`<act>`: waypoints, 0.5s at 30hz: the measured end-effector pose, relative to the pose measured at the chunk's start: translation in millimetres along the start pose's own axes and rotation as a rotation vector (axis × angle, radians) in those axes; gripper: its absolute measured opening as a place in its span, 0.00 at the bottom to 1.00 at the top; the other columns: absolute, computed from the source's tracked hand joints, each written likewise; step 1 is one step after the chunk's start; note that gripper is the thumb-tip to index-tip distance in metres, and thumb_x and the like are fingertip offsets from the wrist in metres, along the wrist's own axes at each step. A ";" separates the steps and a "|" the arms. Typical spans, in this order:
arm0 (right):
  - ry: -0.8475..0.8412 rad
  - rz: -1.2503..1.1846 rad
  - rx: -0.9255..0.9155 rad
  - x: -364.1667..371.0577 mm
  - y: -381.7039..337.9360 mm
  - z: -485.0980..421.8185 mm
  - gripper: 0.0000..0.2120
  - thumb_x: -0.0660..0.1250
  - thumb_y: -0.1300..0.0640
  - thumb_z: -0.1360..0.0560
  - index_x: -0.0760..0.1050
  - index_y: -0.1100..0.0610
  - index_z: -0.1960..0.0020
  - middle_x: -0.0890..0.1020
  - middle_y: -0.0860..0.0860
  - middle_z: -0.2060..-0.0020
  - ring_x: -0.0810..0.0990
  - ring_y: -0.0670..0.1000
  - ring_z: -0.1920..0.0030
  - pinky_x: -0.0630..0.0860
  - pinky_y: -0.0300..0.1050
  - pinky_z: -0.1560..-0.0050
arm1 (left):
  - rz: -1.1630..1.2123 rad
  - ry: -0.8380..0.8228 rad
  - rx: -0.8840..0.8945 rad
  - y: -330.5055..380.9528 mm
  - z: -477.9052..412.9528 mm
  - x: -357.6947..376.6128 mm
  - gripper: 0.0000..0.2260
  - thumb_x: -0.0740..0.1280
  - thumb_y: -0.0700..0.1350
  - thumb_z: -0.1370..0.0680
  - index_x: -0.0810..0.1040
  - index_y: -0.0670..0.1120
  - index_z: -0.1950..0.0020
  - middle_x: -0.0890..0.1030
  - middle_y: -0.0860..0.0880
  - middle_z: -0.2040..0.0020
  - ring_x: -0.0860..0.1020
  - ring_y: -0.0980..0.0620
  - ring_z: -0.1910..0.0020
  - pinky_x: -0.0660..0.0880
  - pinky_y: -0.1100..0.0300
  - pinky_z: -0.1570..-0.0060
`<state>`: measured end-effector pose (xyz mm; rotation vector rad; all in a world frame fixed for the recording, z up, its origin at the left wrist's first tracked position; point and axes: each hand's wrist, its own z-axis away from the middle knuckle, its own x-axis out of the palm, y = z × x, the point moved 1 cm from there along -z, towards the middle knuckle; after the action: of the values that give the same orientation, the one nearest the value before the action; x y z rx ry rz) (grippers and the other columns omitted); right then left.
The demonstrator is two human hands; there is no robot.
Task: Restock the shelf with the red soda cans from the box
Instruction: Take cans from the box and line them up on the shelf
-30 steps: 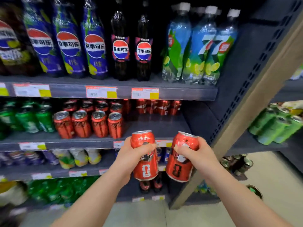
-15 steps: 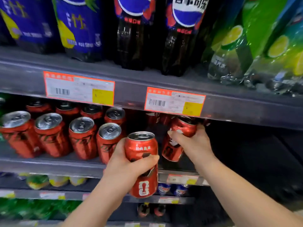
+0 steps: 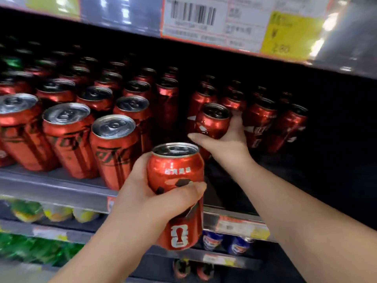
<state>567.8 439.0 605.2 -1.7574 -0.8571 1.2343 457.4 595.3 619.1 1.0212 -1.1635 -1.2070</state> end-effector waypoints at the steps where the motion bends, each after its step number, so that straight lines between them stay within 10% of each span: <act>1: -0.067 -0.001 0.006 -4.5 4.8 2.6 0.46 0.79 0.54 0.38 0.56 0.48 0.28 0.71 0.48 0.35 0.71 0.48 0.36 0.69 0.45 0.35 | -0.004 0.008 0.008 -0.2 -0.5 -0.8 0.27 0.73 0.57 0.54 0.77 0.65 0.55 0.85 0.55 0.58 0.83 0.58 0.60 0.75 0.56 0.58; 6: -0.302 -0.005 0.065 -19.0 27.7 4.7 0.45 0.73 0.61 0.31 0.49 0.45 0.25 0.70 0.48 0.34 0.68 0.48 0.33 0.65 0.47 0.31 | -0.006 0.038 0.016 0.9 -3.0 -4.9 0.26 0.73 0.57 0.54 0.77 0.65 0.57 0.85 0.56 0.59 0.83 0.59 0.62 0.74 0.58 0.61; 15: -0.113 -0.041 0.042 8.4 25.7 2.5 0.48 0.80 0.54 0.39 0.54 0.52 0.28 0.68 0.51 0.34 0.69 0.49 0.35 0.68 0.40 0.40 | -0.024 0.006 0.015 -0.7 -6.4 -6.8 0.25 0.74 0.56 0.54 0.77 0.65 0.58 0.85 0.55 0.59 0.83 0.58 0.61 0.75 0.60 0.62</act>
<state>569.9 435.4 578.4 -1.6415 -0.9209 1.3252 463.7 601.9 616.7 1.0516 -1.1606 -1.2148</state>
